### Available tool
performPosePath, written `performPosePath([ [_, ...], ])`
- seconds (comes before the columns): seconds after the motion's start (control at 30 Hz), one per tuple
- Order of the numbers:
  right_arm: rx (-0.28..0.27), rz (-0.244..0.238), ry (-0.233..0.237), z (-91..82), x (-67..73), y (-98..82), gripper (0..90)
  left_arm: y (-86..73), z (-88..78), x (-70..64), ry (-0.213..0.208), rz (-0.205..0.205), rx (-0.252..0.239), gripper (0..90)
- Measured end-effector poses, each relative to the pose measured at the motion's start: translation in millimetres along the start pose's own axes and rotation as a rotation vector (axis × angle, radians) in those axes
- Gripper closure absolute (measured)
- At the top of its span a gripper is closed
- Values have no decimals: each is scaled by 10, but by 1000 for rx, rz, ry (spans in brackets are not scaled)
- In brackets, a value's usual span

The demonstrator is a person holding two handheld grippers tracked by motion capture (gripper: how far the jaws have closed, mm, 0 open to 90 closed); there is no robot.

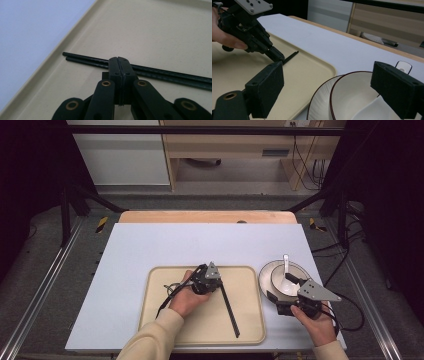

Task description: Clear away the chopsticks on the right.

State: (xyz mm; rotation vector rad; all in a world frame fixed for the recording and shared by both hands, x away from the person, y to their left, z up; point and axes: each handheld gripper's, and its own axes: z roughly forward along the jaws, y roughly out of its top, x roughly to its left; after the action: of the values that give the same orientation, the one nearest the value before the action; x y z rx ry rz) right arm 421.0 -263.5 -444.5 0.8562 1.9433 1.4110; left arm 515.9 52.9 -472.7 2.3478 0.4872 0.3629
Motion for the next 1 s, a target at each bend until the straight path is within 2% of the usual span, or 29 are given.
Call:
performPosePath([
  [0.17,1,0,1,1,0,-1,113,9,-51,-74,-12,-2,-6,894],
  [0.27,2,0,0,2,0,-1,114,10,-80,-100,-25,2,23,893],
  [0.33,4,1,0,4,2,-1,115,11,-63,-117,-22,2,31,892],
  [0.5,4,1,-3,1,0,0,118,57,16,-152,-34,-4,9,890],
  [0.73,11,3,0,8,-7,-10,120,130,80,-228,-58,14,2,891],
  [1.0,13,6,0,5,-7,-9,122,82,-59,-340,-95,39,23,890],
])
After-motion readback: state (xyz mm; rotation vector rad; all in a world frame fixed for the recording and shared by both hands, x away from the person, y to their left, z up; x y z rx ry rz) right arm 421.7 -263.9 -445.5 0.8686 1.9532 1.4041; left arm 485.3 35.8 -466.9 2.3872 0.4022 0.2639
